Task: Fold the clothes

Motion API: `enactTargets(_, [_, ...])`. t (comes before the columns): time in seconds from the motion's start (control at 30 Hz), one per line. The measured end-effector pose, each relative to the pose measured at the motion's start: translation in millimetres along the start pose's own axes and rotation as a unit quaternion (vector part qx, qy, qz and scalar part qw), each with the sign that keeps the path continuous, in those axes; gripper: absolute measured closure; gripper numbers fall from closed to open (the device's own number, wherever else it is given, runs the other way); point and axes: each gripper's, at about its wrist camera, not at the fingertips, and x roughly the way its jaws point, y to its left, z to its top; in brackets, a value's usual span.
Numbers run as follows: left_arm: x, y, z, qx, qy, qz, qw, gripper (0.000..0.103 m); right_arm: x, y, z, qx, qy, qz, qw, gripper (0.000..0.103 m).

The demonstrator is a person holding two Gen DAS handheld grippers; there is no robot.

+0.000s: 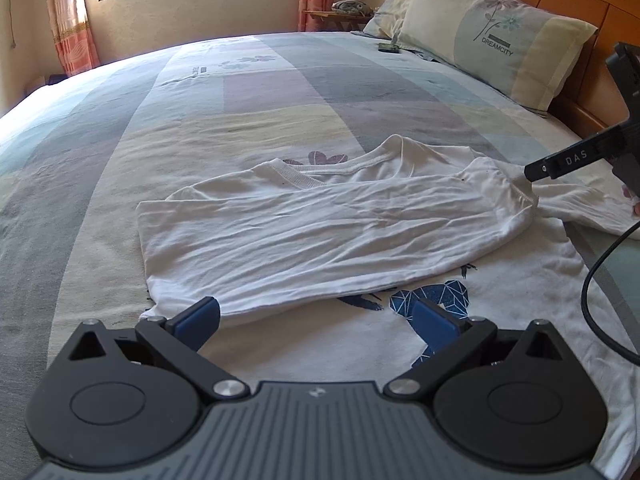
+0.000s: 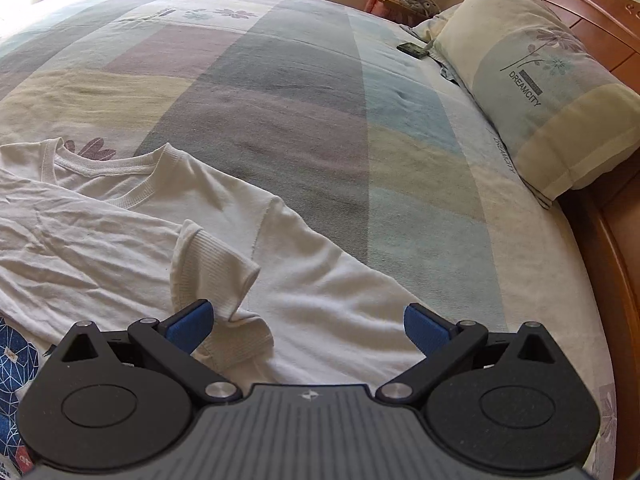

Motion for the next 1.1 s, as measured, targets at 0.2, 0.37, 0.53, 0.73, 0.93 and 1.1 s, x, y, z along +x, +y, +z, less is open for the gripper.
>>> enactTargets(0.2, [2.2, -3.0, -1.7, 0.005, 0.008, 0.002, 1.0000, 0.001, -17.0, 21.3, -0.5, -0.015, -0.049, 0.124, 0.991, 0.000])
enactTargets(0.37, [-0.4, 0.2, -4.1, 0.001, 0.009, 0.007, 0.9999, 0.001, 3.5, 42.4, -6.7, -0.005, -0.032, 0.256, 0.966, 0.000])
enactTargets(0.53, [-2.4, 13.8, -8.1, -0.018, 0.010, 0.010, 0.9997, 0.001, 17.8, 18.0, -27.1, 0.064, 0.009, 0.253, 0.965, 0.000])
enactTargets(0.73, [1.0, 9.0, -7.9, -0.020, 0.006, -0.002, 0.9998, 0.001, -10.0, -5.7, -30.8, 0.105, -0.038, 0.272, 0.956, 0.000])
enactTargets(0.93, [3.1, -0.6, -11.9, -0.003, 0.017, -0.006, 0.9998, 0.001, 23.3, 10.4, -19.3, 0.089, -0.014, 0.285, 0.954, 0.000])
enactTargets(1.1, [-5.5, 3.6, -12.2, -0.010, 0.009, -0.005, 0.9999, 0.001, 36.5, 4.4, -3.7, 0.089, -0.001, 0.234, 0.968, 0.000])
